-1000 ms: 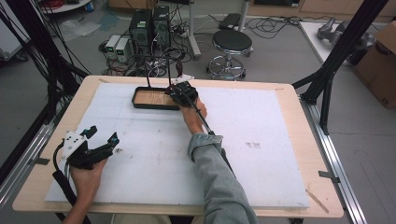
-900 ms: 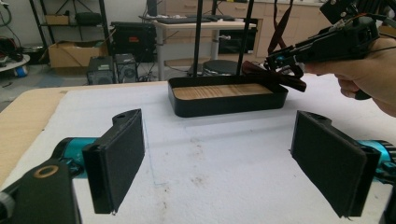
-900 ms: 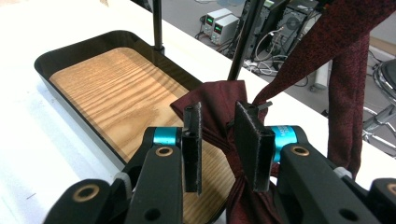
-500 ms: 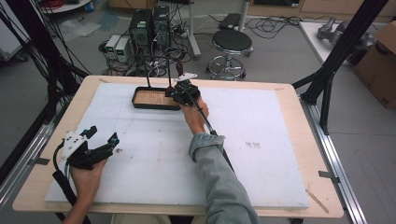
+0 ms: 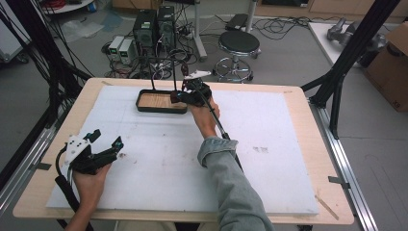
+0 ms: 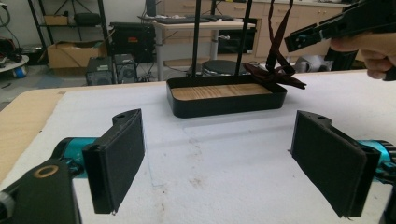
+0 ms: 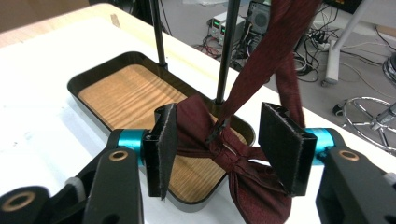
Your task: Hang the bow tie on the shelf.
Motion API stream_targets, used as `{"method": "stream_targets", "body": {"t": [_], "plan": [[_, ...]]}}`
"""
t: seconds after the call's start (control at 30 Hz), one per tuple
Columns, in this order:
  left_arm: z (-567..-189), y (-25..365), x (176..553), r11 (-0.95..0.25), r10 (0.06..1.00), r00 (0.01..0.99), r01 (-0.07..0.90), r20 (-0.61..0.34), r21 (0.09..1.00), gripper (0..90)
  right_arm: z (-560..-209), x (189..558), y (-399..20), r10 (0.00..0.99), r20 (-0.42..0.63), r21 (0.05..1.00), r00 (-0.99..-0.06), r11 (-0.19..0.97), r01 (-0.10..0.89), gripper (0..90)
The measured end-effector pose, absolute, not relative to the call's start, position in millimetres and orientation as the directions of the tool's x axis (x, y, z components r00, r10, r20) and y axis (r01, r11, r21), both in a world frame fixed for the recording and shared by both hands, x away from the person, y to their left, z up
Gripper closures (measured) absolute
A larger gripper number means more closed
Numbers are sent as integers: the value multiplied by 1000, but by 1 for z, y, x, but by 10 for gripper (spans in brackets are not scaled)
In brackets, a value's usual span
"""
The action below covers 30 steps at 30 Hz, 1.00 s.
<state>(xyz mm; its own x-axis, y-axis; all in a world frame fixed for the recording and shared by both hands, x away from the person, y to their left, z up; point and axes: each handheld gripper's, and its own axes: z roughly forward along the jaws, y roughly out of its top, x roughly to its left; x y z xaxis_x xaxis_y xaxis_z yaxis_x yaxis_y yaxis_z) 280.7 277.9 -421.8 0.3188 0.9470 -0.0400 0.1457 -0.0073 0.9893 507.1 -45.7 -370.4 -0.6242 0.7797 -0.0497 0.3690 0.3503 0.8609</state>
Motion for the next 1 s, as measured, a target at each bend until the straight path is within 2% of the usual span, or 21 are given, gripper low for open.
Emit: {"method": "stream_targets", "body": {"t": [0.87, 1.0], "plan": [[-422, 277, 283, -8, 948, 316, 147, -39, 989, 178, -339, 475, -103, 789, -70, 890, -611, 326, 318, 341], [-423, 277, 283, -8, 949, 313, 148, -39, 989, 178, -331, 466, -113, 787, -104, 901, -608, 334, 277, 339]]}}
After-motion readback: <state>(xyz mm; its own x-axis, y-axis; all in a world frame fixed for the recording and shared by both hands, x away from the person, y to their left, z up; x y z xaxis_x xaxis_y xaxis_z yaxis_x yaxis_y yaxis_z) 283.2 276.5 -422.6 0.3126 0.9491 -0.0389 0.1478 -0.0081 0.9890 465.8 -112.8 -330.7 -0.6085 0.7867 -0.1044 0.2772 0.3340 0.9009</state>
